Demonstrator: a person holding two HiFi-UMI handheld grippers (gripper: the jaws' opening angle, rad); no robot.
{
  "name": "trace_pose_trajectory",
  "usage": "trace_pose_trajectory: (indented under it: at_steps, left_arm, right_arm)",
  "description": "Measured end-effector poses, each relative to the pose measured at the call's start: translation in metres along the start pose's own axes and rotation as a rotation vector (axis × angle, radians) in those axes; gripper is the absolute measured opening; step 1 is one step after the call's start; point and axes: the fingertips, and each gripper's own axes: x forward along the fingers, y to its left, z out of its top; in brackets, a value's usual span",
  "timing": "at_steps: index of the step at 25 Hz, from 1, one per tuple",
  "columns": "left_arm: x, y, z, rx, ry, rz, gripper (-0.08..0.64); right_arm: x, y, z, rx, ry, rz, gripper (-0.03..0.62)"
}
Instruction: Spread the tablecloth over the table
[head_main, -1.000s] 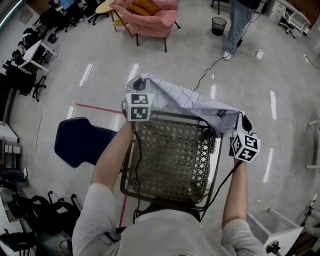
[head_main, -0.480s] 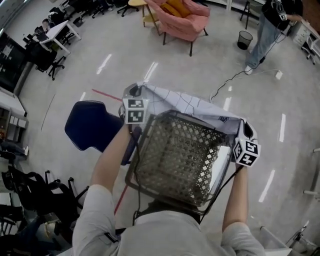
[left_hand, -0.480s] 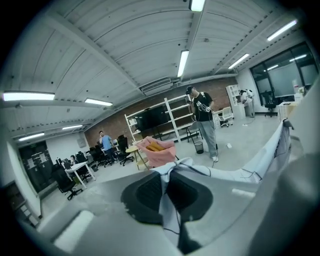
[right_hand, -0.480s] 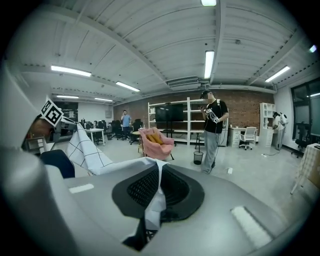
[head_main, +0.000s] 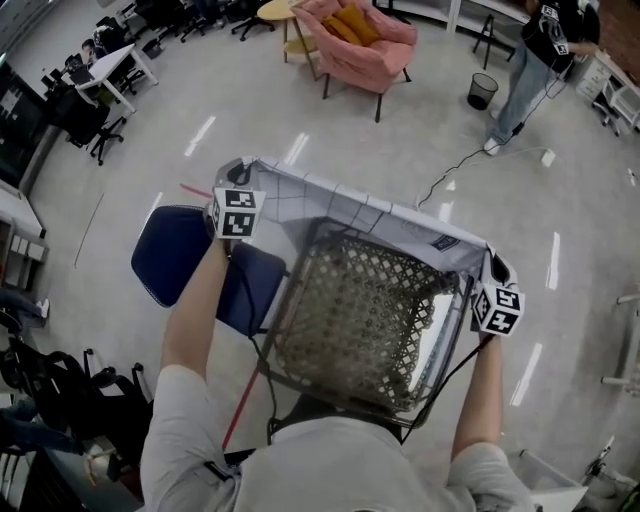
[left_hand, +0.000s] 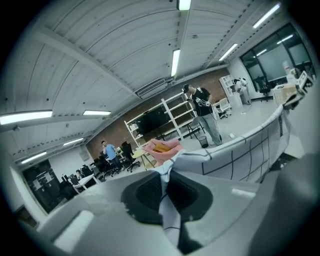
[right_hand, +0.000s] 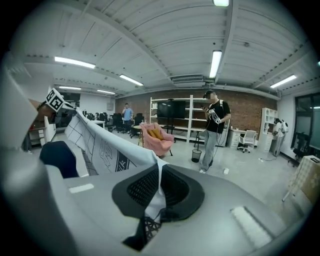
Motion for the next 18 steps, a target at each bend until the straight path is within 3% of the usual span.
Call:
trace_pose_trajectory:
  at_steps: [5, 8, 13, 18]
  left_arm:
    - [0.002, 0.002, 0.007, 0.18, -0.015, -0.096, 0.023]
    - [0.0, 0.016, 0.018, 0.275, -0.023, -0.163, 0.023]
    - [-0.01, 0.02, 0.001, 0.289, -0.011, -0.201, 0.023]
    - [-0.028, -0.024, -0.05, 0.182, 0.006, -0.243, 0.023]
  right_arm:
    - [-0.01, 0.003, -0.004, 0.043, 0.021, -0.027, 0.009]
    - [-0.02, 0.017, 0.001, 0.016, 0.012, -0.018, 0.009]
    - [-0.034, 0.031, -0.003, 0.02, 0.017, -0.067, 0.009]
    - [-0.053, 0.013, -0.016, 0.032, 0.041, -0.144, 0.009]
